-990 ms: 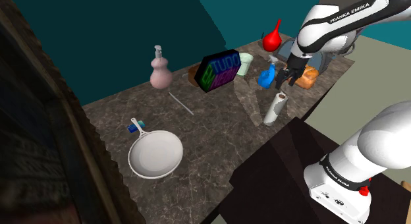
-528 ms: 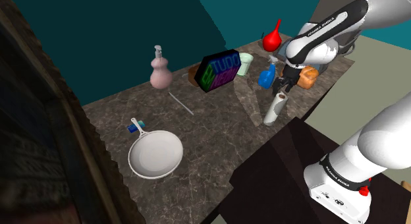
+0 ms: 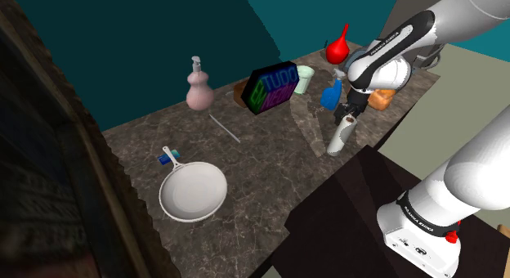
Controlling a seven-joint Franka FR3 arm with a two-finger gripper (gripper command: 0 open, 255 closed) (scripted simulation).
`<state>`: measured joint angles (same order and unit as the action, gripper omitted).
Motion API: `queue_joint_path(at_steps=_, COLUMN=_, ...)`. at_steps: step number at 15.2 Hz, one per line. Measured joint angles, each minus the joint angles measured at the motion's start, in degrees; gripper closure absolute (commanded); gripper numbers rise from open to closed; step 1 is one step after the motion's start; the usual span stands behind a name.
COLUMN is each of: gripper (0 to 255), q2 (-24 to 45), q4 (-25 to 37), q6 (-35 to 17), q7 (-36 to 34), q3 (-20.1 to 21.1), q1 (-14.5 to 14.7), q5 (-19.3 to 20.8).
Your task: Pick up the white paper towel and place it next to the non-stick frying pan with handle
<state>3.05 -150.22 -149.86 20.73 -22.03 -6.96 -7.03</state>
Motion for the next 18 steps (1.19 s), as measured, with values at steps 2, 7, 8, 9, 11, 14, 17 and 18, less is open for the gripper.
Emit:
queue_joint_path(at_steps=2, gripper=0, q2=0.2, q4=0.1, q6=-0.1, q7=0.2, q3=0.0, q1=0.0, q5=-0.2)
queue_joint_path(at_steps=7, gripper=255, q2=0.3, q4=0.1, q6=-0.2, q7=0.2, q3=0.0, q1=0.0, q5=-0.3)
queue_joint_path(at_steps=8, gripper=255, q2=0.3, q4=0.1, q6=-0.2, q7=0.2, q3=0.0, q1=0.0, q5=-0.3)
queue_joint_path(at_steps=9, gripper=255, q2=0.3, q4=0.1, q6=-0.2, q7=0.2, q3=0.0, q1=0.0, q5=-0.3)
queue_joint_path(at_steps=11, gripper=255, q2=0.3, q4=0.1, q6=-0.2, q7=0.2, q3=0.0, q1=0.0, q5=-0.3)
queue_joint_path(at_steps=14, gripper=255, q2=0.3, q4=0.1, q6=-0.3, q7=0.2, q3=0.0, q1=0.0, q5=-0.3)
queue_joint_path(at_steps=17, gripper=255, q2=-0.8, q4=0.1, q6=0.8, q7=-0.6, q3=-0.1, q1=0.0, q5=0.7)
queue_joint_path(at_steps=18, gripper=255, q2=-1.5, q4=0.2, q6=1.5, q7=-1.0, q3=-0.2, q1=0.0, q5=1.4)
